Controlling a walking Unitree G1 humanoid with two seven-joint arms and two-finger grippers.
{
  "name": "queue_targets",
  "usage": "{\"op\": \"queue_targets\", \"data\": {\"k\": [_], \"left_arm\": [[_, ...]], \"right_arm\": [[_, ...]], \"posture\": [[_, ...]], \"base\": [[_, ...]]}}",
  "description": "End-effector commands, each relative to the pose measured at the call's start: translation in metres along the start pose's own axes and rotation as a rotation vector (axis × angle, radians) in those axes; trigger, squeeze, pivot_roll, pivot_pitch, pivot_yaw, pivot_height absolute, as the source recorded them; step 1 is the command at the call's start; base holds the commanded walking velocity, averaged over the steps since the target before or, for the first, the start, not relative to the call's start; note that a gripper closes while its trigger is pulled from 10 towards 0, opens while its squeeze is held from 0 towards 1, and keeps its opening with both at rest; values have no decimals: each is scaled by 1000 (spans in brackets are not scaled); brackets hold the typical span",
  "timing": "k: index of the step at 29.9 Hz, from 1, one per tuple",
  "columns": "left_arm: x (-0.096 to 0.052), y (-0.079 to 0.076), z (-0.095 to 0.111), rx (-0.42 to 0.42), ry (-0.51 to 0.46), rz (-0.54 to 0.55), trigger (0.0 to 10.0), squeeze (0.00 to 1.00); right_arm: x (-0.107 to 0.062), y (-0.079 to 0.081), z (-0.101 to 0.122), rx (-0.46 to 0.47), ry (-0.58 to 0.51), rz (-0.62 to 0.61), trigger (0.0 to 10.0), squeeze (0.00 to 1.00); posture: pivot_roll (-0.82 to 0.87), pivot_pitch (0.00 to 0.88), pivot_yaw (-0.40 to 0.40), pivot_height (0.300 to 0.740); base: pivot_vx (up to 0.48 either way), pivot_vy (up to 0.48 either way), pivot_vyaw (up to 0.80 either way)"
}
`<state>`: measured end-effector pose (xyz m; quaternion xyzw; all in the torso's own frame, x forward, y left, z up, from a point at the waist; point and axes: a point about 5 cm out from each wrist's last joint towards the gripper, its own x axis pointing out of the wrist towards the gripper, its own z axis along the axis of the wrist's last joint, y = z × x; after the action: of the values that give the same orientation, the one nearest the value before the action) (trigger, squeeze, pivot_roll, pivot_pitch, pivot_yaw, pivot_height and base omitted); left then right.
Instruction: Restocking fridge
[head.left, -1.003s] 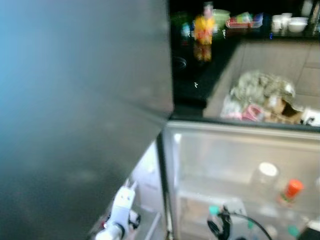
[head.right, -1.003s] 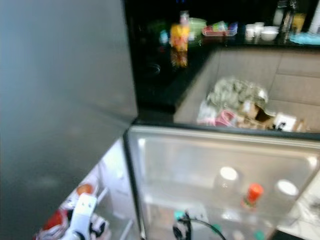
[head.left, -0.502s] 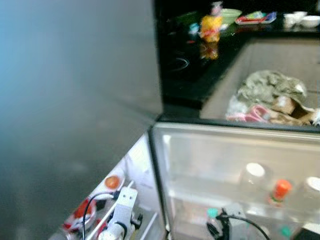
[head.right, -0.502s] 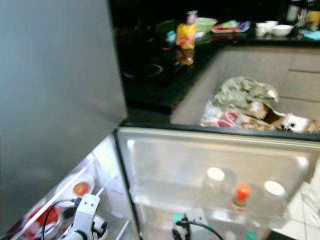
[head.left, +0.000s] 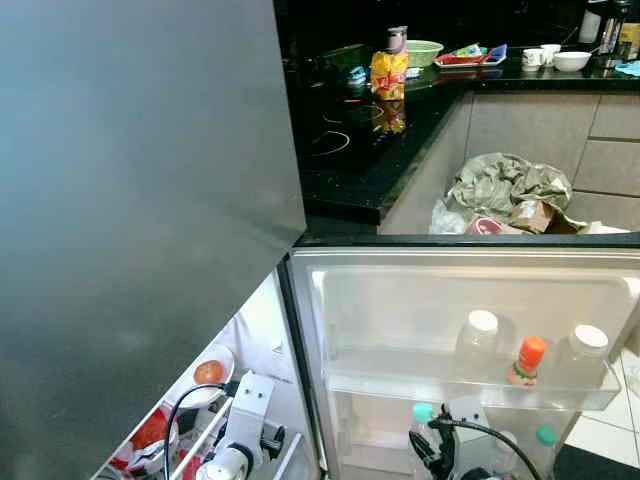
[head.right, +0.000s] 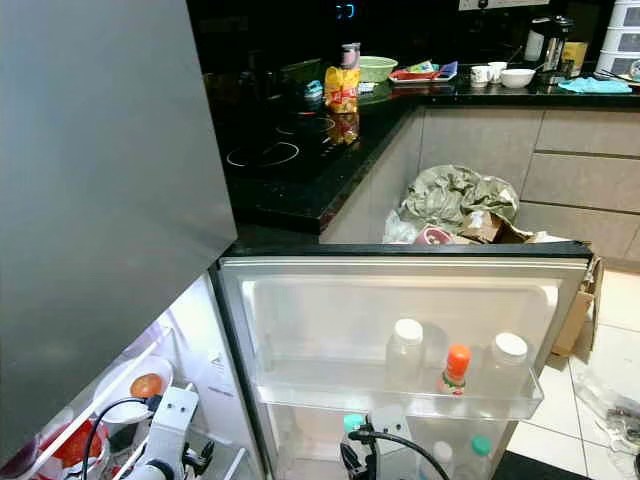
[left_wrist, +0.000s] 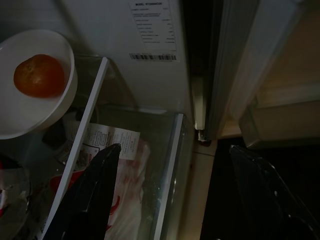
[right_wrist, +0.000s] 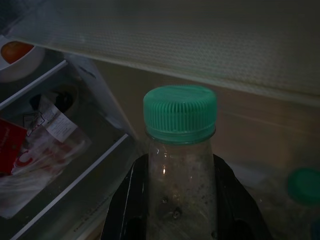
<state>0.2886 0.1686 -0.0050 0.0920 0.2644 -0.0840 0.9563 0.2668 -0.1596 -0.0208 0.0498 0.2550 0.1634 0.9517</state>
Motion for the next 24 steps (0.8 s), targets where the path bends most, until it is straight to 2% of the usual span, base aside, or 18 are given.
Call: {"op": "queue_targets", "data": {"k": [1,8,15,24], "left_arm": [[-3,4,-8,-11,24,13,10000,0],[-3,4,-8,-1,24,11,10000,0],[-3,4,-9,6,30,9,10000,0],[-3,7,-11,-28,37,42,10000,0]], "right_arm": [[2,4,2,-6,-8,13,10000,0],[3,4,3,-3,-6,16,10000,0],[3,5,2,-9,-2,22,10000,0],[4,6,4,-9,-2,31,10000,0]], "posture": [[-20,81,96,740],[-21,83,95,740],[-23,86,95,740],[-21,86,91,740]], "base": [[0,0,0],[0,0,0],[0,-394,0],[0,0,0]]}}
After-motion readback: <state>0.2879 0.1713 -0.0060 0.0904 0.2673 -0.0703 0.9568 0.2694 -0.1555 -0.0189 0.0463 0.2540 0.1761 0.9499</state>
